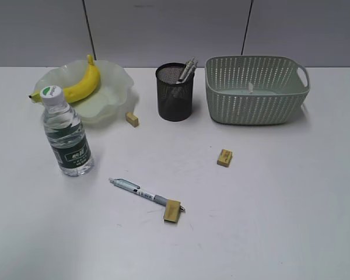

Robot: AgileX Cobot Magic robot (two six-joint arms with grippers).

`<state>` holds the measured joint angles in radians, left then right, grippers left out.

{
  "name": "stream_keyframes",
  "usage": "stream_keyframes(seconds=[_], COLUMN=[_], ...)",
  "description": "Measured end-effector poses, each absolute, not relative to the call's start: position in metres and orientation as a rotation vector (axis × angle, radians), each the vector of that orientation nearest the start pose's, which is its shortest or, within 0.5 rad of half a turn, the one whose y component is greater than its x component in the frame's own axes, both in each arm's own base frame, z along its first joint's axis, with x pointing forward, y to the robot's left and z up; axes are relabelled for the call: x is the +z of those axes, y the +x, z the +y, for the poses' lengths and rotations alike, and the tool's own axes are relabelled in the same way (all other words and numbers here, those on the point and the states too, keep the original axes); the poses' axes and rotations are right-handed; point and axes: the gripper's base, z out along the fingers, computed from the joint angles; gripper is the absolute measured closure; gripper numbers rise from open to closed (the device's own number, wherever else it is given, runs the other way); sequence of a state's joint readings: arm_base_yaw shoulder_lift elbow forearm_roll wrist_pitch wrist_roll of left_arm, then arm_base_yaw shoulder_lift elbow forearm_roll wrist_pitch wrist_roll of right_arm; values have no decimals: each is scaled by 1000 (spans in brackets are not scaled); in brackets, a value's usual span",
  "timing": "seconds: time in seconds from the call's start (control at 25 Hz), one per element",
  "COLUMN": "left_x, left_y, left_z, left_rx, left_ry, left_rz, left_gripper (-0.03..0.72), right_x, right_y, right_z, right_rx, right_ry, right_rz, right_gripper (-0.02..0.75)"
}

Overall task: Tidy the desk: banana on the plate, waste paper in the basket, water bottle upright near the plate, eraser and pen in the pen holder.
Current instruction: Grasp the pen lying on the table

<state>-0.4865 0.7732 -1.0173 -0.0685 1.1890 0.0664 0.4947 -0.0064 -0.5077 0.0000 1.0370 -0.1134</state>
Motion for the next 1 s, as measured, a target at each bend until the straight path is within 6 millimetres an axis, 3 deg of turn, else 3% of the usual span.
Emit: stream_keyframes(seconds=[0.2, 0.48, 0.72, 1.0], left_x=[341, 300, 289, 289], left_y=[53, 7, -11, -11], left_z=[-34, -9, 0, 1], left_rx=[-299, -331, -350, -350], left_ry=[625, 572, 543, 528], left_rz=[2222, 2021, 1942, 1941], left_gripper=[318, 321, 321, 321], right_x=[294, 321, 338, 348], right_y=[13, 68, 133, 216], right_z=[6, 37, 77, 144], right_rx=[226, 201, 197, 288], right_ry=[-616, -674, -830, -967], right_rz=[1935, 1957, 2053, 2143], right_gripper=[235, 249, 251, 272])
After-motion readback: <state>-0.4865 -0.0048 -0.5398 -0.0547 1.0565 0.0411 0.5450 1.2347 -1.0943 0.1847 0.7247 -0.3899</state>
